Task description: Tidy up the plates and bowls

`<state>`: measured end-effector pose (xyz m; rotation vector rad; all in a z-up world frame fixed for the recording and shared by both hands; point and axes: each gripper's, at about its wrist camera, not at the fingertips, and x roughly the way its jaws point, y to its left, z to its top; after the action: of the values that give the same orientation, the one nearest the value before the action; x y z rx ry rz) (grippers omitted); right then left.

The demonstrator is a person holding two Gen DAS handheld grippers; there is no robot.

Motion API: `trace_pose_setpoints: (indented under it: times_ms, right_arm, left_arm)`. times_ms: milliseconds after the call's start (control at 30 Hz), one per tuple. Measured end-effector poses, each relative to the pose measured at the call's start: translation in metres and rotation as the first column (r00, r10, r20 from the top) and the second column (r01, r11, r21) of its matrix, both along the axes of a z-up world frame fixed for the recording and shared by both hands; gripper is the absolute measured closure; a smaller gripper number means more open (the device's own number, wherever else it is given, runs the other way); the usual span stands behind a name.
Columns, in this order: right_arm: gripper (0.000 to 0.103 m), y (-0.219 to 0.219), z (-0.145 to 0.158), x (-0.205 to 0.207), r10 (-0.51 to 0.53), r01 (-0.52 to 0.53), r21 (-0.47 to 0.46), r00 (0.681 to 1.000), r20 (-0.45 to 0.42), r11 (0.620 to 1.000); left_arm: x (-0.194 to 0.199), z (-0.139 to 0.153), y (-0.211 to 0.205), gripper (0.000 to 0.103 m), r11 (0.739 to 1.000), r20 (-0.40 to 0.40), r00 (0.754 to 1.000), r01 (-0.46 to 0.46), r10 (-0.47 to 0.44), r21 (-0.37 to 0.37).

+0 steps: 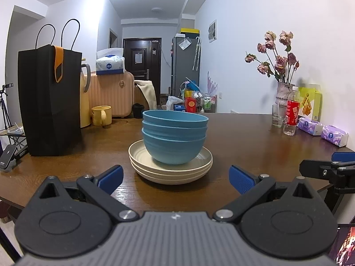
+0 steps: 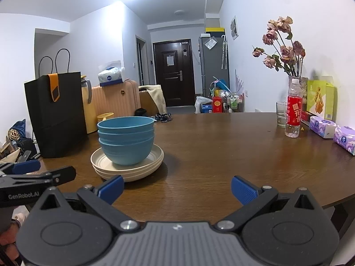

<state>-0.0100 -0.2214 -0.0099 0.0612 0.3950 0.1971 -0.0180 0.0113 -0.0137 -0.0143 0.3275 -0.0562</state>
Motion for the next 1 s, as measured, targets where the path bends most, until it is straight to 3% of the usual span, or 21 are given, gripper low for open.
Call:
trace_pose_setpoints:
  times_ms: [1000]
  right_arm:
    - [0.0,0.0037,-0.0005,-0.0004,0.005,-0.005,-0.006,1.0,0.004,1.0]
  left_arm:
    - [-0.0004,-0.0003,-0.0006,0.0,1.0,0.002,1.0,-0.001,0.001,0.003]
